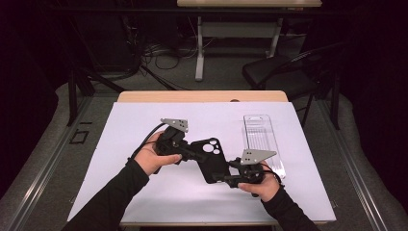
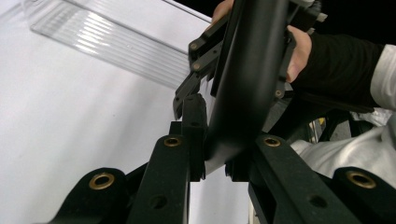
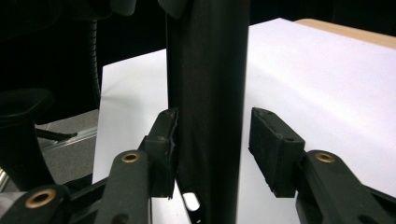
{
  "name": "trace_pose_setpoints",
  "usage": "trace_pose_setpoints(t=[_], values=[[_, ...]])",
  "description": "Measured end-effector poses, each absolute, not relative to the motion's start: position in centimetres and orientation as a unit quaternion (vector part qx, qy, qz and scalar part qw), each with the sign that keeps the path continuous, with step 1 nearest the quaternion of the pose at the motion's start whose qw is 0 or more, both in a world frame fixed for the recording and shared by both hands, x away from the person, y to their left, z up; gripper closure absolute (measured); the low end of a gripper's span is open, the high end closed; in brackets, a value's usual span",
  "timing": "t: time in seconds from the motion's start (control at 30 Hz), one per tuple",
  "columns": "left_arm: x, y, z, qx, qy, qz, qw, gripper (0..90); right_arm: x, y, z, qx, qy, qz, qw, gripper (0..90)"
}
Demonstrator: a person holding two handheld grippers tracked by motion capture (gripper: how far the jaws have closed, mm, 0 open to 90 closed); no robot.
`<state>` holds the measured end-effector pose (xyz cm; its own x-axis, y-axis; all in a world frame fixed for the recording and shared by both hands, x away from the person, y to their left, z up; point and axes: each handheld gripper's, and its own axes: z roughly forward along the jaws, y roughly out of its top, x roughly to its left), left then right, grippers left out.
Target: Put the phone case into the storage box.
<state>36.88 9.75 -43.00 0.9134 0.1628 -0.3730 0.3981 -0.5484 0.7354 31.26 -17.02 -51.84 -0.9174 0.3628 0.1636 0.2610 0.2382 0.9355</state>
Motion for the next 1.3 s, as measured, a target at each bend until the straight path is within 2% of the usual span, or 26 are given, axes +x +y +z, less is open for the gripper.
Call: trace_pose_setpoints(t=[0.33,0.8,1.3], values=[[36.8,9.9,-43.0,0.871,0.195,-0.119,0.435,81.5,31.2,-17.7,-51.2,0.202,0.780,0.587,0.074,50.5],[36.8,9.7,-43.2,0.872,0.205,-0.126,0.426,81.4,31.3,-17.9,-50.8,0.202,0.779,0.589,0.079,51.7],[36.7,10.1,-43.1,0.867,0.248,-0.113,0.417,81.4,31.1,-18.3,-50.0,0.220,0.778,0.577,0.112,45.7]])
